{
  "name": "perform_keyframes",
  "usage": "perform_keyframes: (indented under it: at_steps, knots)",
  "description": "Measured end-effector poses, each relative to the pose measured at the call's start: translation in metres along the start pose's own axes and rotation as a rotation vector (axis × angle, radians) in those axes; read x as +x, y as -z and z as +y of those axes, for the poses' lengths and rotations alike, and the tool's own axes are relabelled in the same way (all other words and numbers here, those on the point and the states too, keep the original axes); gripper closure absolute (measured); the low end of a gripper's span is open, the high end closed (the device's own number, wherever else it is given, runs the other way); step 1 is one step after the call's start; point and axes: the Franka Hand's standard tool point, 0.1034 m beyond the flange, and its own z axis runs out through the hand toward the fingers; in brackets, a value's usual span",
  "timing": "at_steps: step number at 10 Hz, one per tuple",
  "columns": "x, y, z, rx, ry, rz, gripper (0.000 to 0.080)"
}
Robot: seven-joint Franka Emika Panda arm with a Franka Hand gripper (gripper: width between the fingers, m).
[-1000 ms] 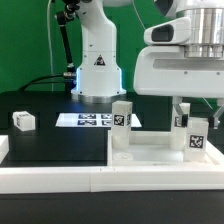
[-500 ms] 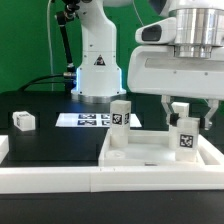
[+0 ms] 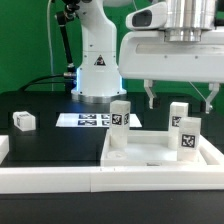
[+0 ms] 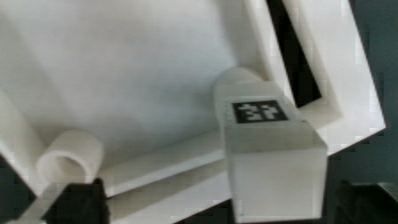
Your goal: Assemble square table
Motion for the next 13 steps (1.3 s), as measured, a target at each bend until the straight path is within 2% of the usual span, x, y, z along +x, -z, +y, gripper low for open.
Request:
perform_keyframes:
  at_steps: [1, 2, 7, 8, 9, 11, 13]
  knots:
    - [0.000, 0.007, 0.007, 0.002, 0.001, -0.002, 0.0151]
    - [0.001, 0.008, 0.008, 0.002, -0.001, -0.002, 0.0151]
    - [0.000, 0.006, 0.008, 0.000, 0.003, -0.003, 0.0151]
    - [0.000, 0.006, 0.014, 0.002, 0.111, 0.004, 0.0151]
    - [0.001, 0.009, 0.029, -0.001, 0.240, 0.001, 0.0151]
    - [0.010, 0.017, 0.076, 0.006, 0.422, -0.003, 0.0151]
    - [0.019, 0.014, 0.120, -0.001, 0.506, -0.009, 0.0151]
